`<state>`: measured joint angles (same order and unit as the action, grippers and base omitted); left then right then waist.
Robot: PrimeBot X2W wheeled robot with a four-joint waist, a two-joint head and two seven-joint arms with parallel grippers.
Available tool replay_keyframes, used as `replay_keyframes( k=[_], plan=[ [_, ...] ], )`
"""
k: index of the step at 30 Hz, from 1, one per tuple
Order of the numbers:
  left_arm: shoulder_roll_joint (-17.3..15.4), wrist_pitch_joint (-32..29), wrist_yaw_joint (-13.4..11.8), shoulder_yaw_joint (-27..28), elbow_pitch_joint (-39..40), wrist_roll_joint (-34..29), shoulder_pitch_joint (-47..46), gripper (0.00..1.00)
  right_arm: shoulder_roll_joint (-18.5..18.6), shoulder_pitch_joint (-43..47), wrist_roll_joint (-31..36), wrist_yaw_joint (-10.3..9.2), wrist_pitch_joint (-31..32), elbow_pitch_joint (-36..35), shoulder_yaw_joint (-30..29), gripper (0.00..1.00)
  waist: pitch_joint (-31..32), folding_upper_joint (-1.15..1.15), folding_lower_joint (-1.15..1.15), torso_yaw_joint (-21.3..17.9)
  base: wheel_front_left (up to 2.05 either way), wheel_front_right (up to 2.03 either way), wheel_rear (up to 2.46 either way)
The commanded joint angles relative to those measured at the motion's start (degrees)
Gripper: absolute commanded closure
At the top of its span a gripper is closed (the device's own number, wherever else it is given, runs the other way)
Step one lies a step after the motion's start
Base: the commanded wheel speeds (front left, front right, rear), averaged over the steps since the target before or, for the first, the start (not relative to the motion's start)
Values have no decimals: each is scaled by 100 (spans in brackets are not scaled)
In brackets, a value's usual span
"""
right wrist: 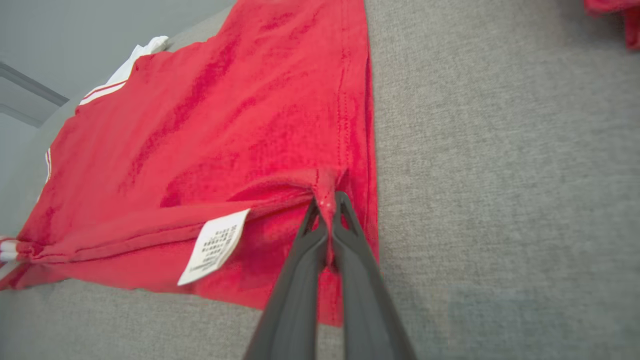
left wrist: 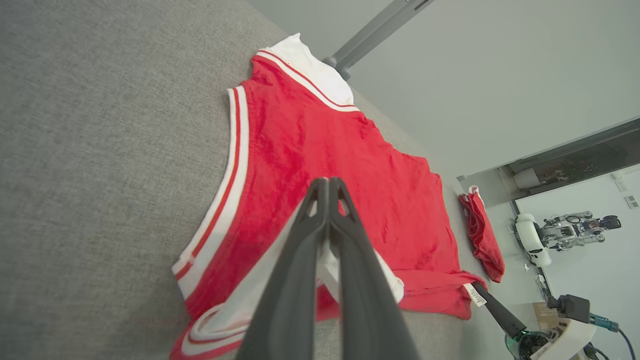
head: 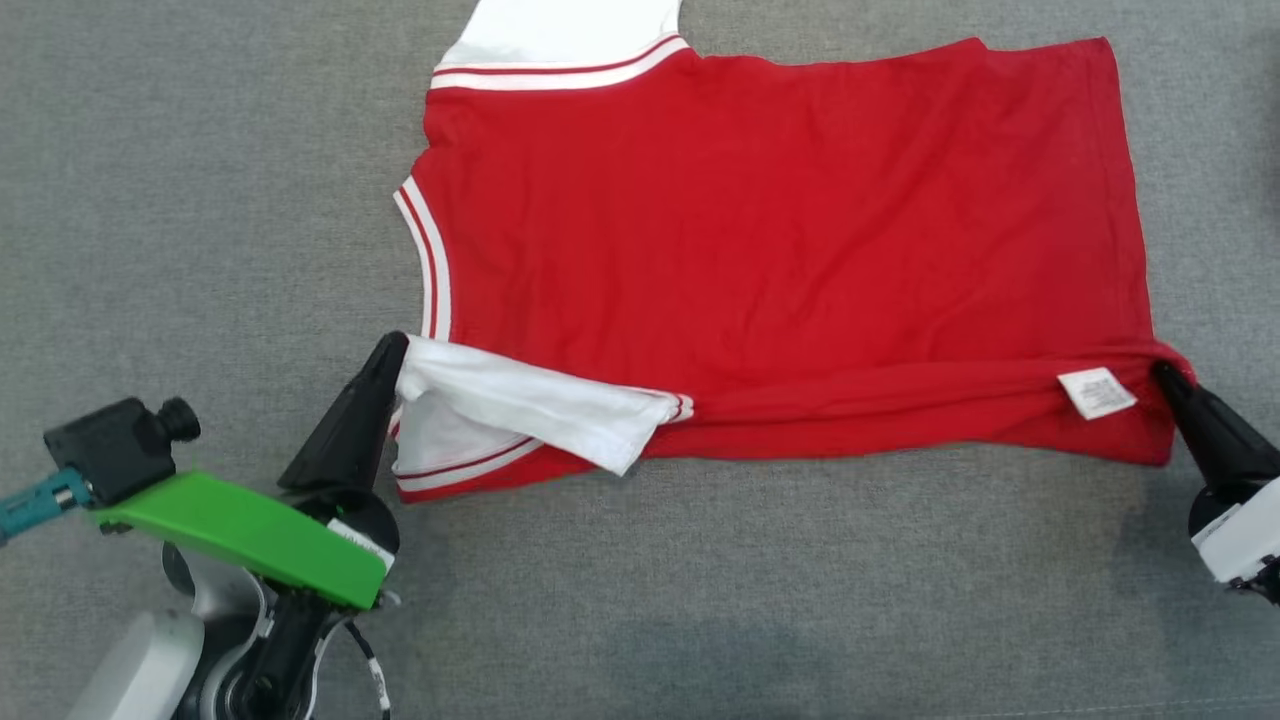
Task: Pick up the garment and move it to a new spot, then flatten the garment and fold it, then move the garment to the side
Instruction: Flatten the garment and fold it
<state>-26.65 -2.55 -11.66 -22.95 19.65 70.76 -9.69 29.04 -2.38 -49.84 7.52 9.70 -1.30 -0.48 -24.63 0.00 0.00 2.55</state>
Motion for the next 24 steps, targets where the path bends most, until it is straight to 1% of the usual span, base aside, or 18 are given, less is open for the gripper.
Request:
replay_keyframes(
  k=[1, 5, 9, 12, 16, 20, 21, 22, 23, 24],
  plan=[
    [9, -44, -40, 1, -35, -65, -160, 100, 13, -76, -45, -6, -2, 12, -77, 100, -130, 0, 0, -143, 0, 0, 0],
    [-18, -220, -158, -4, -210, -121, -570, 100, -9, -157, -55, -5, 94, -80, -163, 100, -119, 0, 0, -187, 0, 0, 0],
    [-63, -374, -196, 4, -442, -152, -923, 100, -129, -299, -115, -4, 246, -220, -156, 100, -127, 0, 0, -197, 0, 0, 0],
    [-75, -465, -210, -6, -699, -174, -1149, 100, -186, -466, -31, -4, 356, -261, -79, 100, -166, 0, 0, -199, 0, 0, 0],
    [56, -546, -78, -63, -1068, -79, -1431, 100, -184, -622, 93, -3, 501, -225, -15, 100, -204, 0, 0, -137, 0, 0, 0],
    [189, -698, 92, -263, -1535, -87, -1694, 100, -176, -724, 298, -3, 529, -164, 22, 100, -186, 0, 0, -68, 0, 0, 0],
    [218, -719, 123, -306, -1648, -98, -1737, 100, -176, -740, 394, -3, 507, -148, 18, 70, -172, 0, 0, -55, 0, 0, 0],
    [253, -716, 154, -344, -1763, -132, -1797, 100, -187, -758, 438, -3, 481, -140, 33, 0, -157, 0, 0, -43, 0, 0, 0],
    [275, -679, 222, -391, -1860, -208, -1861, 78, -222, -759, 475, -3, 492, -120, 59, 0, -138, 0, 0, -31, 0, 0, 0],
    [274, -621, 349, -451, -1918, -317, -1945, 16, -232, -749, 505, -3, 495, -110, 61, 0, -119, 0, 0, -15, 0, 0, 0]
  ],
)
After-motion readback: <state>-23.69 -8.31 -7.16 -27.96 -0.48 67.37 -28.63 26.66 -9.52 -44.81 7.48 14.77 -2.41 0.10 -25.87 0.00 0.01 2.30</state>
